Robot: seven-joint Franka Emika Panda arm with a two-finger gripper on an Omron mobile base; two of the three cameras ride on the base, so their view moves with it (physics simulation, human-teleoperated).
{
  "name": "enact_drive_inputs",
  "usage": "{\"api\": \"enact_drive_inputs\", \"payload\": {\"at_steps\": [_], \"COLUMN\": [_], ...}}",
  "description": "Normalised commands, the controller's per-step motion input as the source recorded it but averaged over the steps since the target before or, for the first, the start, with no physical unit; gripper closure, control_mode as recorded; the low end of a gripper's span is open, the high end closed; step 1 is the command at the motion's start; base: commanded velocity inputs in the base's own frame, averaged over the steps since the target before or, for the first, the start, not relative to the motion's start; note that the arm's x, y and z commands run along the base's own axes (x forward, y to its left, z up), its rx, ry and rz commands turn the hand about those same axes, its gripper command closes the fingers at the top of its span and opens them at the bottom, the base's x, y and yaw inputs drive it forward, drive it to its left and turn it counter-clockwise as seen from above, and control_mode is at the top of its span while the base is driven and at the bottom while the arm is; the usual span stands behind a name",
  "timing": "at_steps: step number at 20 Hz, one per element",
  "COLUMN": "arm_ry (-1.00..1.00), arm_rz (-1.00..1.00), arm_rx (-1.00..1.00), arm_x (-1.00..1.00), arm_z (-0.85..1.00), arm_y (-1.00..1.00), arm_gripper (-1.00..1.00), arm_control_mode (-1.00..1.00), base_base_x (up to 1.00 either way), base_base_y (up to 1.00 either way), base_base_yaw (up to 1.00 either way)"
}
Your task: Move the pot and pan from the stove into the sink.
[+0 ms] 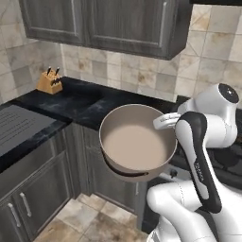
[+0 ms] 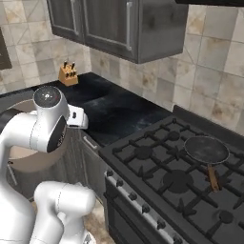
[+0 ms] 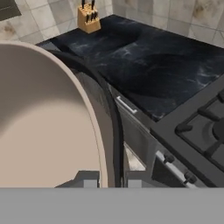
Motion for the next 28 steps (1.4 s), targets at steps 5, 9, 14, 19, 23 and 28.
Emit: {"api": "enact_drive_inputs", "payload": {"at_steps": [5,9,14,19,23,28], "arm_ry": [0.0,0.0,0.0,0.0,0.0,0.0], "arm_rz": [0.0,0.0,0.0,0.0,0.0,0.0], "arm_rx": [0.0,0.0,0.0,0.0,0.0,0.0], "arm_x": [0.0,0.0,0.0,0.0,0.0,0.0], "arm_z": [0.0,0.0,0.0,0.0,0.0,0.0], "arm_y": [0.0,0.0,0.0,0.0,0.0,0.0], "arm_gripper": [1.0,1.0,1.0,1.0,1.0,1.0], "arm_control_mode": [1.0,1.0,1.0,1.0,1.0,1.0], "base_base_x": [-0.13,-0.07,-0.09,-0.14,-0.22,-0.13], "base_base_y": [-0.21,-0.18,-0.13,-0.2,-0.29,-0.17], "base_base_yaw": [0.32,0.3,0.3,0.3,0.31,0.31]}}
